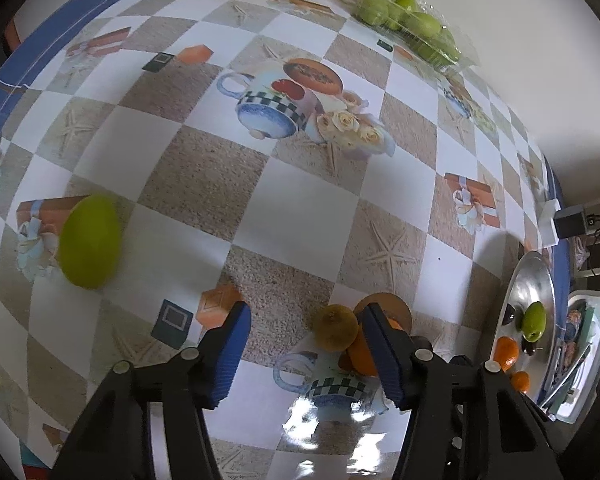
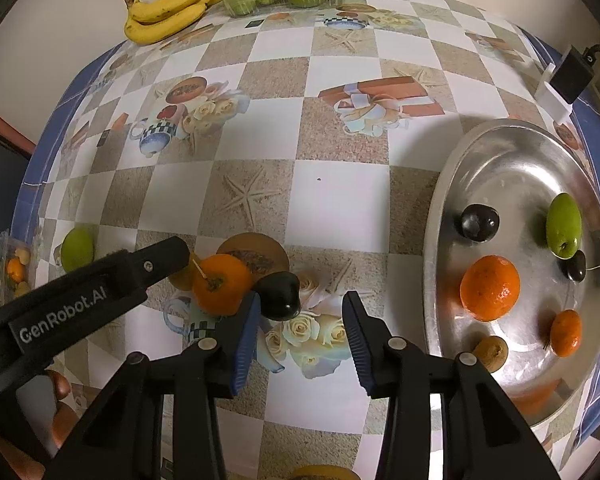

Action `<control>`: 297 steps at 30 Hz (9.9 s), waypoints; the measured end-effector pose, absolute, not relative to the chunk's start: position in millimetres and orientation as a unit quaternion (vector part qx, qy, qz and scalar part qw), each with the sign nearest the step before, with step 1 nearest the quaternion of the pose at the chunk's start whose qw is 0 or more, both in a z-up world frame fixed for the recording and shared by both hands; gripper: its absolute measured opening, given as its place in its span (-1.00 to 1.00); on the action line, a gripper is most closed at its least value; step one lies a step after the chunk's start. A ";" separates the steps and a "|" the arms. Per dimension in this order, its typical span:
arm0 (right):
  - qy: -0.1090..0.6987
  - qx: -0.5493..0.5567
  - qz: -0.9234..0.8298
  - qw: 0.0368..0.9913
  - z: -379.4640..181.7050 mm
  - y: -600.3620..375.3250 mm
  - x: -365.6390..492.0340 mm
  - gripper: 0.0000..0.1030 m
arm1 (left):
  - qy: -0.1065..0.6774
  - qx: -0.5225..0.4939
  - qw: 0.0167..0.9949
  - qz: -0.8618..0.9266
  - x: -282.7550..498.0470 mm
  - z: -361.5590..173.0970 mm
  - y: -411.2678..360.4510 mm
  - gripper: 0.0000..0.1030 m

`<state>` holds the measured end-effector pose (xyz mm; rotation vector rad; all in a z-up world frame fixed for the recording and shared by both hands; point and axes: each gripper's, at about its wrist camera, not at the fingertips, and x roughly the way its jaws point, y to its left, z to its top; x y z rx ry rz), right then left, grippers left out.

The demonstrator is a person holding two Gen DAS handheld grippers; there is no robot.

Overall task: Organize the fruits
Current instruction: 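Grasp a dark plum with the right tool while the left tool grasps another kiwi, then carry the plum and kiwi over the steel bowl, then lower the dark plum and kiwi into the bowl and open both tools, then withdraw both tools from the bowl toward the remaining fruit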

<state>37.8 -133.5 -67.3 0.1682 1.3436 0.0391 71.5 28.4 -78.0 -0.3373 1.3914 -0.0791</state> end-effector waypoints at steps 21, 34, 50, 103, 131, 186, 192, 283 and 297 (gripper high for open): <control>0.623 0.083 0.015 0.778 -70.4 -136.8 40.4 -0.15 | 0.626 -0.176 0.760 0.016 71.6 -79.0 54.9 0.20; 0.624 0.074 0.028 0.777 -70.5 -128.7 40.1 -0.32 | 0.628 -0.183 0.756 -0.025 76.2 -80.0 37.9 0.19; 0.630 0.101 0.049 0.768 -74.4 -128.3 39.8 -0.45 | 0.647 -0.191 0.736 -0.054 78.4 -91.9 25.5 -0.38; 0.615 0.135 0.071 0.773 -65.1 -143.3 40.3 -0.51 | 0.617 -0.213 0.758 -0.018 76.7 -75.2 38.5 -0.47; 0.580 0.175 0.025 0.795 -38.6 -213.9 23.2 -0.51 | 0.590 -0.148 0.792 -0.055 60.5 -38.1 -35.2 -0.47; 0.568 0.252 -0.098 0.777 -51.4 -346.2 -16.5 -0.49 | 0.605 0.001 0.763 -0.228 12.0 -59.9 -223.5 -0.47; 0.575 0.244 -0.101 0.774 -57.4 -343.1 -12.8 -0.49 | 0.609 0.003 0.761 -0.224 15.2 -65.4 -227.6 -0.46; 0.527 0.155 -0.110 0.828 -33.0 -269.7 15.6 0.97 | 0.558 0.016 0.829 -0.044 72.7 -38.8 -55.1 1.00; 0.500 0.156 -0.066 0.849 -13.1 -216.7 28.3 0.97 | 0.530 0.006 0.847 -0.032 81.5 -17.7 10.7 1.00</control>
